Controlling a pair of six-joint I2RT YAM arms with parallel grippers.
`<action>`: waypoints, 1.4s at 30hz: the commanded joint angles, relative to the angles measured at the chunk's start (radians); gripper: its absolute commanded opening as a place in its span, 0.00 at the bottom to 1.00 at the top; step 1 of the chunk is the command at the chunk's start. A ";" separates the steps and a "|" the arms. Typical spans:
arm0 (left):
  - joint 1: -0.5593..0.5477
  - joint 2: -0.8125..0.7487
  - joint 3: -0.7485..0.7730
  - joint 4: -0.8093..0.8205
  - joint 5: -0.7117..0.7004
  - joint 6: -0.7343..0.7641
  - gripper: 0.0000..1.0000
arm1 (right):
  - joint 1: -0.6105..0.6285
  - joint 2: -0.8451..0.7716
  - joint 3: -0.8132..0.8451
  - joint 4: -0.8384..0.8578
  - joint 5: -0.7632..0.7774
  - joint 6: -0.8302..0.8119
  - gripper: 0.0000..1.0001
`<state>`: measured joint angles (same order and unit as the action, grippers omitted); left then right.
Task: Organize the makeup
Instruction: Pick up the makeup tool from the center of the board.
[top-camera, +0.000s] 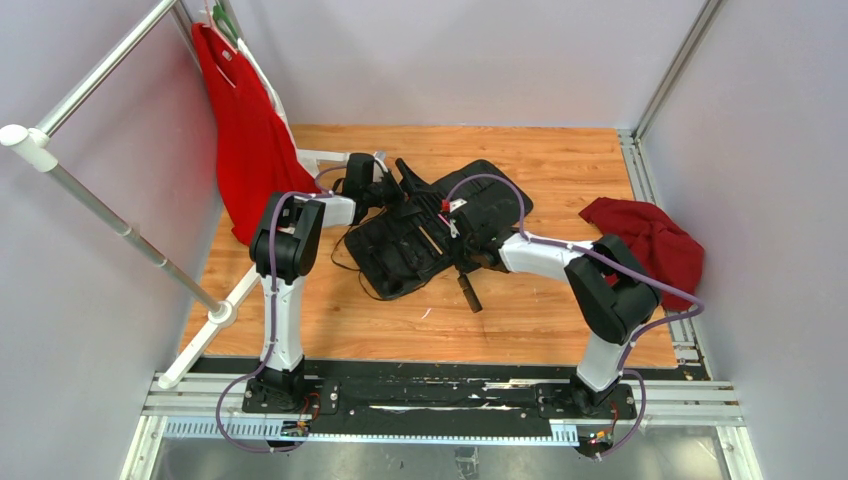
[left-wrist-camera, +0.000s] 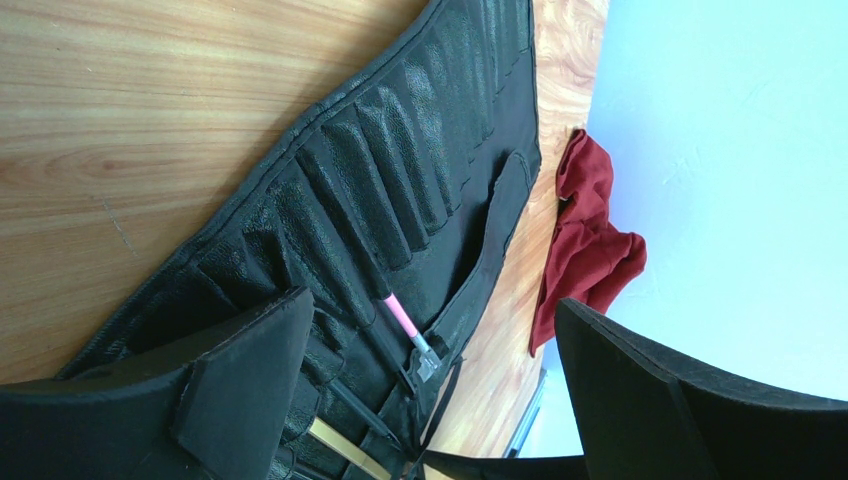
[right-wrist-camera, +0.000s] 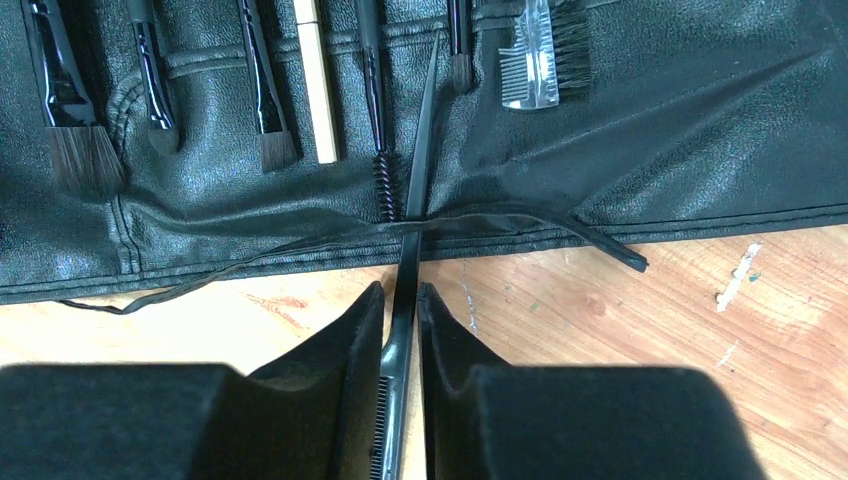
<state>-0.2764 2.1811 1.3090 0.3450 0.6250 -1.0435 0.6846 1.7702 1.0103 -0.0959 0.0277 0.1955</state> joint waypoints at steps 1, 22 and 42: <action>0.015 0.020 -0.018 -0.107 -0.017 0.032 0.98 | -0.012 0.000 -0.037 -0.018 0.018 0.015 0.17; 0.014 0.011 -0.023 -0.107 -0.021 0.032 0.98 | -0.013 -0.083 -0.075 -0.098 0.052 0.021 0.04; 0.014 0.004 -0.031 -0.101 -0.022 0.027 0.98 | -0.085 -0.271 -0.112 -0.196 0.117 -0.001 0.02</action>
<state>-0.2760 2.1811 1.3087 0.3450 0.6247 -1.0439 0.6380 1.5234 0.8722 -0.2379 0.1120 0.2165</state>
